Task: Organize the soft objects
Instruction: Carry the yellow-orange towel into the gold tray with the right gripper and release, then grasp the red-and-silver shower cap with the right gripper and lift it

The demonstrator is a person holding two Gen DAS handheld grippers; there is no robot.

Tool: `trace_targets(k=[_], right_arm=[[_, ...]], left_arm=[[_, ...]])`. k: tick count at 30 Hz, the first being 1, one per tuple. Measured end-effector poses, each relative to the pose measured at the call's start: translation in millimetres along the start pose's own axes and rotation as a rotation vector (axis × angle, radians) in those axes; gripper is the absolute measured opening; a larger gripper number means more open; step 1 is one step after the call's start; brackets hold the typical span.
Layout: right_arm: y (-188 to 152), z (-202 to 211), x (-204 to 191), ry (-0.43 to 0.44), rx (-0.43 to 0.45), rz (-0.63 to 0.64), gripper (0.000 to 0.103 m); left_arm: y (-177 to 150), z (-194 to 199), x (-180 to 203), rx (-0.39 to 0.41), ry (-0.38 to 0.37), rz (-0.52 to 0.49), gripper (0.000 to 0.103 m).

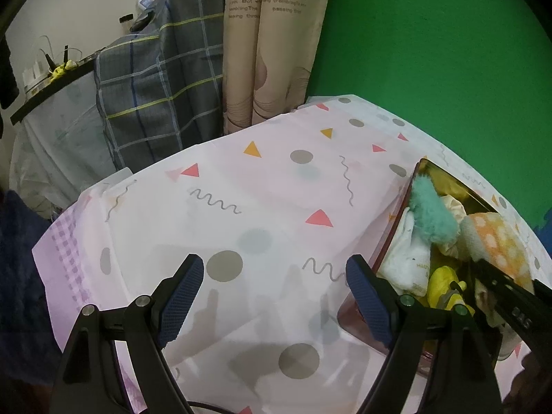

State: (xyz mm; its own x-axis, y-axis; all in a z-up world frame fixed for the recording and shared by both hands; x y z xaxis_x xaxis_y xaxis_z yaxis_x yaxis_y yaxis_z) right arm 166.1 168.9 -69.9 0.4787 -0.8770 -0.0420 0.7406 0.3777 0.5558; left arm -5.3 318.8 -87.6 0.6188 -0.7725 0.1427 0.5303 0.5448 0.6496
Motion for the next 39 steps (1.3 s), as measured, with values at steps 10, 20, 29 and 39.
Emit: trace_targets(k=[10, 20, 29, 39], right_arm=[[-1, 2, -4, -0.034, 0.011, 0.041, 0.053], [-24, 63, 35, -0.018, 0.076, -0.041, 0.059], [-79, 116, 164, -0.204, 0.092, -0.213, 0.06], [-141, 123, 320, -0.452, 0.016, -0.398, 0.062]], left_arm=[[-1, 1, 4, 0.006, -0.017, -0.003, 0.082], [-2, 1, 8, 0.008, -0.016, -0.031, 0.082], [-4, 3, 15, 0.016, -0.009, -0.065, 0.082], [-10, 10, 33, 0.032, -0.018, -0.13, 0.082]])
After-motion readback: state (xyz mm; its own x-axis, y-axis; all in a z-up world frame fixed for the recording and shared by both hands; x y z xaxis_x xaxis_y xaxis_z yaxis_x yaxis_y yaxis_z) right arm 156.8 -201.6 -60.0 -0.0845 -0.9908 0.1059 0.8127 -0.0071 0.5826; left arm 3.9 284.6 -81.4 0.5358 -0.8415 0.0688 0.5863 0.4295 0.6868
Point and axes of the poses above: each gripper's, at about its wrist camera, not at the fingertips, and z roughly against the way its jaws point, x to its right, y to its top, the point moved 3 cm from there along -z, roughly the way its jaws point, and after that the axes turned 8 degrees about -y, right-handed, at the moved point
